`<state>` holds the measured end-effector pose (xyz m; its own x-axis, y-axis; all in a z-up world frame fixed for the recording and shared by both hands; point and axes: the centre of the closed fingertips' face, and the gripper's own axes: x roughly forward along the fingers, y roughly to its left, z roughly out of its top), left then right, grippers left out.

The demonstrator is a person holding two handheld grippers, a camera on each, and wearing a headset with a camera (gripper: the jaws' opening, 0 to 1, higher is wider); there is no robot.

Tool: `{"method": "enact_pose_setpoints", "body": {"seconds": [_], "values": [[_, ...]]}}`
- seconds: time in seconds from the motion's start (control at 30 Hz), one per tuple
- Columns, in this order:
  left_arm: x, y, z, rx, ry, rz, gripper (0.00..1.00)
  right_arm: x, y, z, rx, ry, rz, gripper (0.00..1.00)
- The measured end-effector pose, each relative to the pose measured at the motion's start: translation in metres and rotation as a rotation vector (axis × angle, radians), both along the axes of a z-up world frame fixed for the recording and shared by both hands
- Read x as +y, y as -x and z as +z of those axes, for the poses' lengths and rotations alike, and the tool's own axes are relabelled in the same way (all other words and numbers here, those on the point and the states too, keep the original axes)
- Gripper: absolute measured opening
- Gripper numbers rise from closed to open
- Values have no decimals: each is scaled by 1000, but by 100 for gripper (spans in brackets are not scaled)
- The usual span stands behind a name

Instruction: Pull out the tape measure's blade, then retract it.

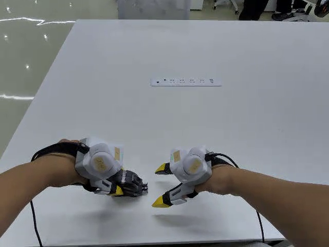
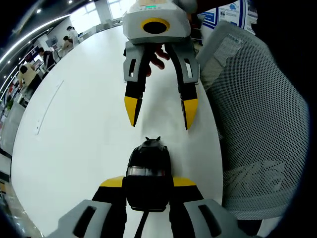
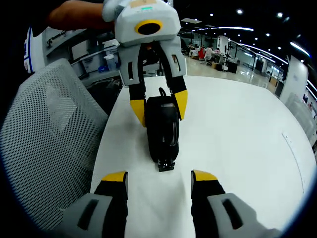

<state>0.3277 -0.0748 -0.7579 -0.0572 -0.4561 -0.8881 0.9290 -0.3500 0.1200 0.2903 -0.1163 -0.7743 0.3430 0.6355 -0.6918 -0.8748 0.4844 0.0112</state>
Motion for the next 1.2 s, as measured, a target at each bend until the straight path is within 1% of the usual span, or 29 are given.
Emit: {"method": "enact_pose_setpoints", "body": {"seconds": [0.07, 0.1, 0.13, 0.17, 0.2, 0.23, 0.27, 0.33, 0.37, 0.43, 0.5, 0.57, 0.6, 0.67, 0.7, 0.73, 0.8, 0.83, 0.9, 0.93, 0.97, 1.03, 1.1, 1.2], "values": [[0, 1, 0, -3, 2, 2, 29, 2, 0, -6, 12, 6, -3, 50], [0, 1, 0, -7, 2, 3, 29, 2, 0, -8, 37, 8, -19, 50], [0, 1, 0, -10, 2, 3, 29, 5, 0, -8, 43, -10, -26, 51], [1, 1, 0, -18, 2, 0, 29, 6, 0, -7, 37, -16, -24, 50], [1, 2, -1, -30, 0, -9, 29, 6, -1, -9, 30, -2, -23, 47], [1, 1, -1, -29, -1, -8, 29, 6, -1, -10, 24, 12, -17, 42], [1, 1, -1, -24, -3, -6, 29, 8, -1, -11, 17, 19, -4, 39], [1, 0, -1, -20, -4, -7, 29, 11, 0, -13, 12, 27, 3, 38], [1, 1, -1, -18, -5, -9, 29, 11, -1, -15, 5, 46, 11, 38], [1, 1, 0, -16, -7, -12, 29, 12, -3, -20, 3, 56, 17, 35], [1, 1, 0, -15, -7, -13, 29, 12, -7, -22, 4, 55, 10, 31], [1, 1, 0, -10, -9, -7, 29, 15, -14, -19, 1, 30, -9, 24], [1, 1, 0, -11, -11, -10, 29, 15, -18, -17, -3, 27, -15, 21], [1, 1, 0, -12, -14, -10, 29, 15, -20, -18, -8, 33, -7, 15], [1, 1, -1, -13, -15, -12, 29, 15, -19, -20, -10, 47, 21, 15], [1, 1, -1, -10, -14, -12, 29, 15, -18, -21, -5, 48, 19, 15], [1, 1, -1, -6, -10, -10, 29, 16, -19, -21, -11, 66, 45, 14], [1, 1, -1, -6, -8, -11, 29, 16, -18, -22, -5, 72, 51, 15], [1, 1, -1, -6, -6, -11, 29, 17, -19, -23, -14, 99, 83, 15], [1, 1, -1, -5, -6, -12, 29, 16, -19, -23, 15, 92, 60, 15], [0, 1, -1, -4, -6, -11, 29, 16, -19, -23, 24, 89, 53, 14], [0, 1, -1, -3, -12, -12, 29, 16, -19, -24, 17, 84, 54, 15], [0, 1, -2, -6, -14, -17, 29, 16, -19, -25, 29, 75, 50, 15], [1, 2, -2, -12, -8, -24, 29, 15, -17, -24, 11, 63, 66, 15]]}}
